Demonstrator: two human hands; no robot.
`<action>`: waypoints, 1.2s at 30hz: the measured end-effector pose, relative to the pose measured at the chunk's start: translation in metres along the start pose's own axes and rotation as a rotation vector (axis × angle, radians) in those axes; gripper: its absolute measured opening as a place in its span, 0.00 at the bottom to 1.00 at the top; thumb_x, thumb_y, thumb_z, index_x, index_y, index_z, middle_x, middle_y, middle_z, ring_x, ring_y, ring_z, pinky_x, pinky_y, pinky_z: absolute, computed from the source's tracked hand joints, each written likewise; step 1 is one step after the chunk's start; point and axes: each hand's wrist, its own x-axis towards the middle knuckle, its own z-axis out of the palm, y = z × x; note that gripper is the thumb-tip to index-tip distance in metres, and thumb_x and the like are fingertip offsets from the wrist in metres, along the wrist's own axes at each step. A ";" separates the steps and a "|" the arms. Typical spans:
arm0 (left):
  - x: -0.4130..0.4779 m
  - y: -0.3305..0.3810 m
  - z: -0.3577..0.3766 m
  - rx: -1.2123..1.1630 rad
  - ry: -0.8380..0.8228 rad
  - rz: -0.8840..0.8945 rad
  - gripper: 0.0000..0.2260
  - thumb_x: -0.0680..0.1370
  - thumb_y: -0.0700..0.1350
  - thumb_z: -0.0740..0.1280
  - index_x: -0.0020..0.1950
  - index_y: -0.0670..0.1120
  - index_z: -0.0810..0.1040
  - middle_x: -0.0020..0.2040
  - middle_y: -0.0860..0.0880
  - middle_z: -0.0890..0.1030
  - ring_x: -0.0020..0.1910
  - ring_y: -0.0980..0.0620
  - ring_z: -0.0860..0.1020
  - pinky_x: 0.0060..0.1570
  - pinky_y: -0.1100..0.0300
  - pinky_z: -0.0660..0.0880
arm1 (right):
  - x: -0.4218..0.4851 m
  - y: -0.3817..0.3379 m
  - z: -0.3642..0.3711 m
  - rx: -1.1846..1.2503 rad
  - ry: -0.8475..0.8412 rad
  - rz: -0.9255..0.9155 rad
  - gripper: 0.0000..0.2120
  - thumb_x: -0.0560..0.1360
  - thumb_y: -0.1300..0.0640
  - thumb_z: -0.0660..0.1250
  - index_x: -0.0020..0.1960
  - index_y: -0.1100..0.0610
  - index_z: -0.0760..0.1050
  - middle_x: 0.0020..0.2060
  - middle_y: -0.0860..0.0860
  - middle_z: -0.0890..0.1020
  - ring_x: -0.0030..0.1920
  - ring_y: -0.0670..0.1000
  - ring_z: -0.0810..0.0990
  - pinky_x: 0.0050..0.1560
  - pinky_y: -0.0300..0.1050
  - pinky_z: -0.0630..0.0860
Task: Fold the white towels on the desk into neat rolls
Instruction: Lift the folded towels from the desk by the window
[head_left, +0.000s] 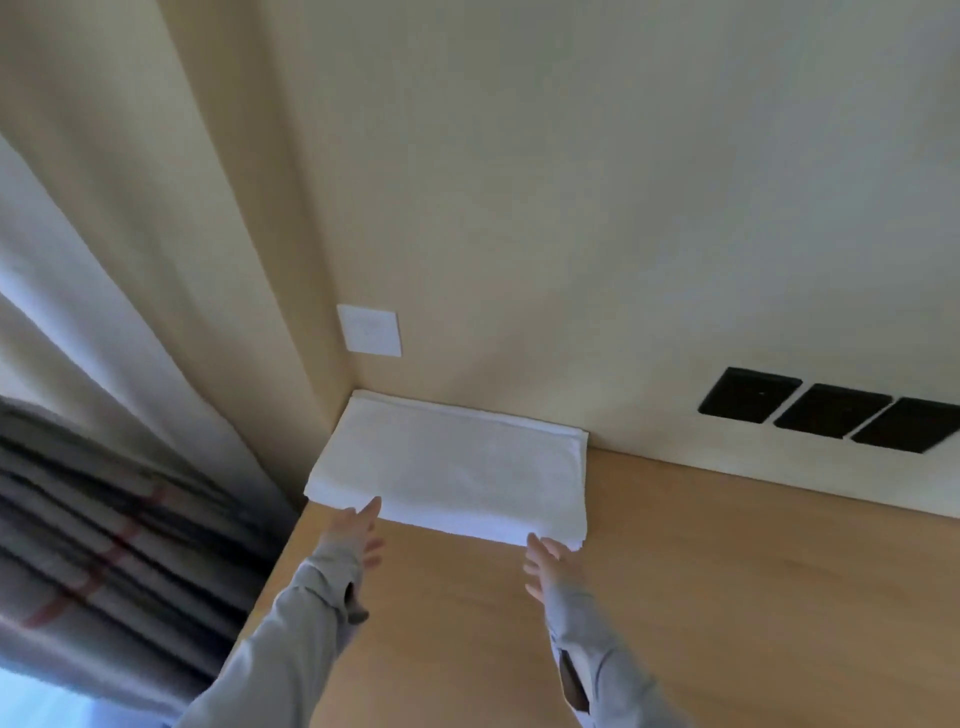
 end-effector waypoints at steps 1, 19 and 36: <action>0.012 0.000 -0.001 -0.011 -0.012 -0.030 0.24 0.78 0.48 0.65 0.70 0.40 0.65 0.61 0.41 0.73 0.47 0.44 0.76 0.46 0.49 0.76 | 0.003 0.004 0.007 0.106 0.023 0.046 0.26 0.78 0.56 0.62 0.72 0.64 0.60 0.65 0.63 0.71 0.65 0.59 0.71 0.67 0.54 0.68; 0.103 0.012 0.001 -0.587 -0.080 -0.255 0.23 0.72 0.56 0.71 0.61 0.46 0.74 0.54 0.47 0.79 0.45 0.49 0.79 0.47 0.55 0.76 | 0.062 -0.010 0.050 0.914 0.295 0.236 0.22 0.69 0.48 0.73 0.54 0.63 0.75 0.41 0.57 0.83 0.43 0.54 0.83 0.42 0.47 0.82; 0.101 0.029 0.018 -0.807 -0.133 -0.152 0.15 0.73 0.47 0.71 0.58 0.50 0.74 0.52 0.49 0.80 0.49 0.47 0.79 0.52 0.48 0.75 | 0.053 -0.058 0.062 0.907 0.395 0.060 0.24 0.71 0.54 0.72 0.64 0.58 0.70 0.57 0.56 0.79 0.50 0.57 0.79 0.55 0.55 0.77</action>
